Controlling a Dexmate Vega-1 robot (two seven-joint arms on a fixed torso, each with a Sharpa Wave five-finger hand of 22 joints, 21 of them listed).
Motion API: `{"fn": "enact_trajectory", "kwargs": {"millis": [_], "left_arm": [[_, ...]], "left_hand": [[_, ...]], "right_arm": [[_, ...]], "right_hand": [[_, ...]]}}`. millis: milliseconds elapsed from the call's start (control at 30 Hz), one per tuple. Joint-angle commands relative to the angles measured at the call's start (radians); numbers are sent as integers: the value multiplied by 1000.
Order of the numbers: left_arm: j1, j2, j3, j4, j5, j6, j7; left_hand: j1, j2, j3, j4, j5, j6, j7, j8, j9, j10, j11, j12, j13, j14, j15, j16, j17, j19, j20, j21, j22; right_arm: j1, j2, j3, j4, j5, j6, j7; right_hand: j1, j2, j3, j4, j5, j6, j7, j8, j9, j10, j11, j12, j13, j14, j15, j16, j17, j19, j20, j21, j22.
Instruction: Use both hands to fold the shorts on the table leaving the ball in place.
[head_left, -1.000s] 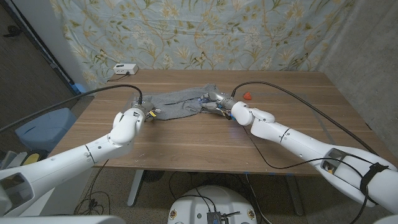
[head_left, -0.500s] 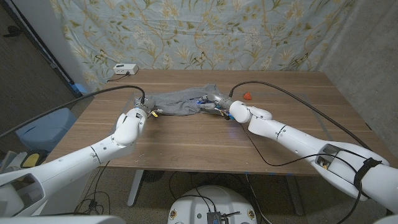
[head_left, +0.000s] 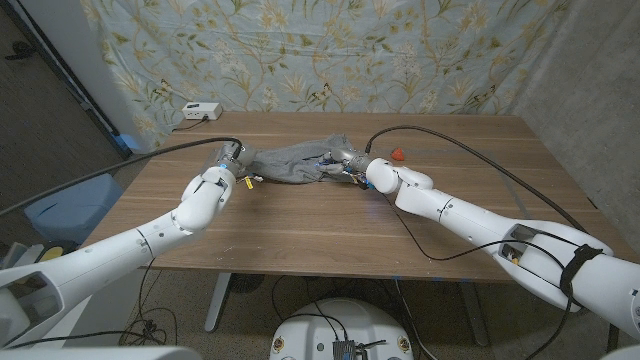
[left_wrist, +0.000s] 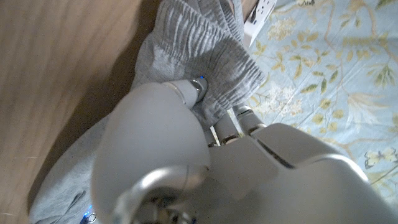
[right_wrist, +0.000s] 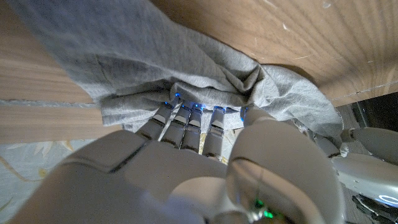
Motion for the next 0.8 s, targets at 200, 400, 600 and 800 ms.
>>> {"fn": "enact_trajectory", "kwargs": {"millis": [200,400,600,800], "left_arm": [[-138,57,-15,25,297,-337,98],[-195,51,-7,54,375,-428,158],[-269,44,17,89,452,-517,216],[-343,20,47,117,514,-574,260]], "left_hand": [[12,-3,-4,-16,-9,18,-9,14,7,16,-11,6,15,57,-165,17,12,-30,-5,28,-2],[11,-5,-8,-19,-12,15,-12,13,6,13,-17,3,22,54,-167,13,12,-49,-12,35,-6],[7,-6,-10,-19,-14,11,-17,12,4,8,-19,0,26,47,-167,8,11,-62,-19,41,-10],[2,-6,-13,-18,-16,6,-23,10,3,6,-22,-3,31,41,-168,3,10,-73,-24,47,-16]], "right_arm": [[1,-2,-17,25,-4,34,-5],[-5,-10,-18,11,-11,46,-8],[-8,-17,-20,1,-22,53,-8],[-13,-20,-17,0,-25,61,-10]], "right_hand": [[11,9,19,-3,11,19,1,10,1,15,2,7,-1,17,-6,4,-5,41,23,5,3],[13,9,25,-6,10,24,3,9,1,19,0,7,-2,20,-7,4,-8,45,21,5,3],[14,9,31,-9,10,27,4,8,0,20,-1,6,-2,23,-8,5,-11,50,21,4,3],[16,9,35,-12,10,31,4,8,0,19,-2,5,-3,24,-8,6,-12,52,20,3,3]]}}
